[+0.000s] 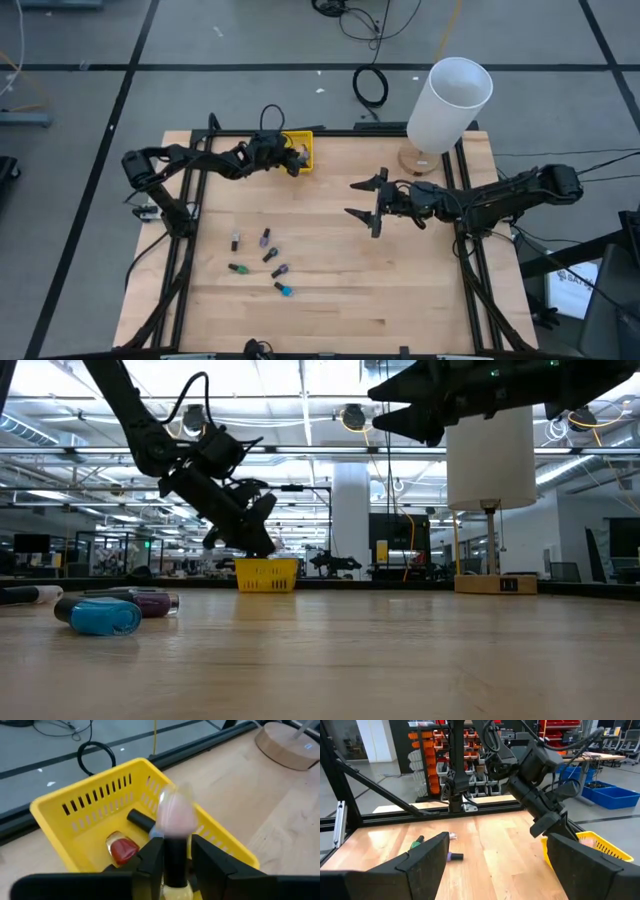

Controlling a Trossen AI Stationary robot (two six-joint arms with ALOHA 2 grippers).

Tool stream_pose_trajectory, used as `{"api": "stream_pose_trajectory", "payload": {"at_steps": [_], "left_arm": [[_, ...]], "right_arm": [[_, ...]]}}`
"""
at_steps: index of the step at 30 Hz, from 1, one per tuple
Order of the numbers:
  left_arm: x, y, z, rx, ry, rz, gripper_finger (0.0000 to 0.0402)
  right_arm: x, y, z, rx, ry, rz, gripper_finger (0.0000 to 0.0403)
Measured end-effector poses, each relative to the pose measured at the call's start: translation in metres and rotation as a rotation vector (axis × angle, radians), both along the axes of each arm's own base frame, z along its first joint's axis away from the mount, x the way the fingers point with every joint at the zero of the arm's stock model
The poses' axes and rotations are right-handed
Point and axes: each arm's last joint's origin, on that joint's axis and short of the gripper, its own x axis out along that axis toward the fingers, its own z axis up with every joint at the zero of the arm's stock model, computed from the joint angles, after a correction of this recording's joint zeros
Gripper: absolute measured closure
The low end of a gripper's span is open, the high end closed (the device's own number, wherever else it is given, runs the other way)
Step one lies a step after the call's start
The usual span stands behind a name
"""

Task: Pick & Place Nail Polish
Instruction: Put the pink nail polish bottle into the yellow bin, then put the gray nail polish bottle into the yellow bin

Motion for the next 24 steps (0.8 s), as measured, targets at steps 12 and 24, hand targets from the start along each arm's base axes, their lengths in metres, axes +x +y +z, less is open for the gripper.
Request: {"api": "stream_pose_trajectory", "payload": {"at_steps": [12,24], "left_arm": [[-0.003,-0.009,0.016,-0.019,-0.027,-0.166,0.0240],[-0.050,-0.127,0.071,-0.342,0.204,-0.468,0.0238]], "right_arm": [[0.000,0.000,-0.002,0.000,0.021,0.000,0.0083],[0.000,0.000,-0.003,0.005,0.035,0.000,0.0083]]}}
